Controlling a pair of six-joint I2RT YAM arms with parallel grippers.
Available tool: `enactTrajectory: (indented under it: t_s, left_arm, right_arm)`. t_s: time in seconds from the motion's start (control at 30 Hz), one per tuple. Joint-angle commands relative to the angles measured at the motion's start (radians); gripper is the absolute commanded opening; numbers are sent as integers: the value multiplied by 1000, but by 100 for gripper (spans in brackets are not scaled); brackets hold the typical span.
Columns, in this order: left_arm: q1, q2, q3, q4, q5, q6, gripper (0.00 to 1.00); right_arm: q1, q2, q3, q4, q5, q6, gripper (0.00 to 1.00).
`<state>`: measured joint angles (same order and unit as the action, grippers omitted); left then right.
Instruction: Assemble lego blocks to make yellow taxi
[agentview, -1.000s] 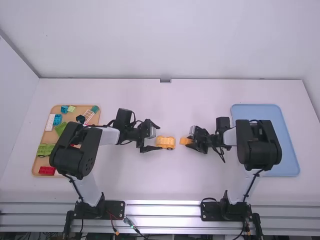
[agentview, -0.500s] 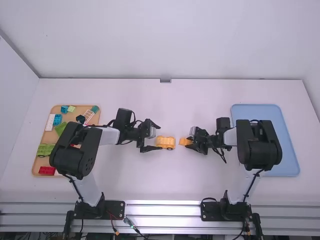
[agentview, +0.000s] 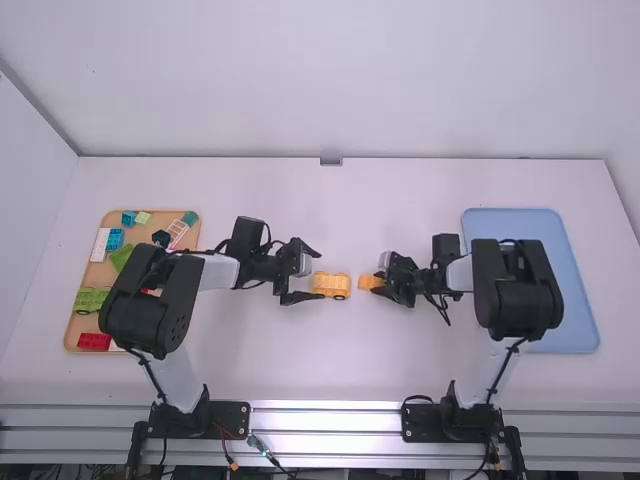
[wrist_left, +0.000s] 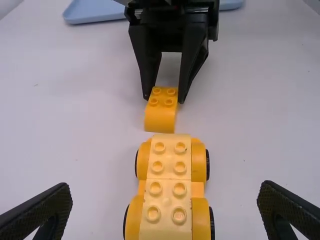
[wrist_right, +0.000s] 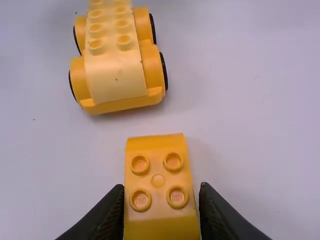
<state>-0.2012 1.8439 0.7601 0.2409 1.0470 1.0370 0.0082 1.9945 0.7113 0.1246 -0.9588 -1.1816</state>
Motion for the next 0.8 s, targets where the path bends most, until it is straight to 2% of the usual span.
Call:
enactTrajectory:
  t_s: [0.0,0.3,0.57,0.77]
  left_arm:
    - [-1,8,-8,-3,37,0,99]
    - [-1,8,-8,-4,36,-1,99]
    - [-1,8,-15,-13,16,0,99]
    - [-3,8,-20,-11,-12,0,99]
  right_arm:
    - [-2,43,-5,5,-11,11,38]
    - [-2,55,-5,53,-50,26,27]
    - [-16,53,7,47,-152,3,27]
    - [-4,37,16,43,-165,4,27]
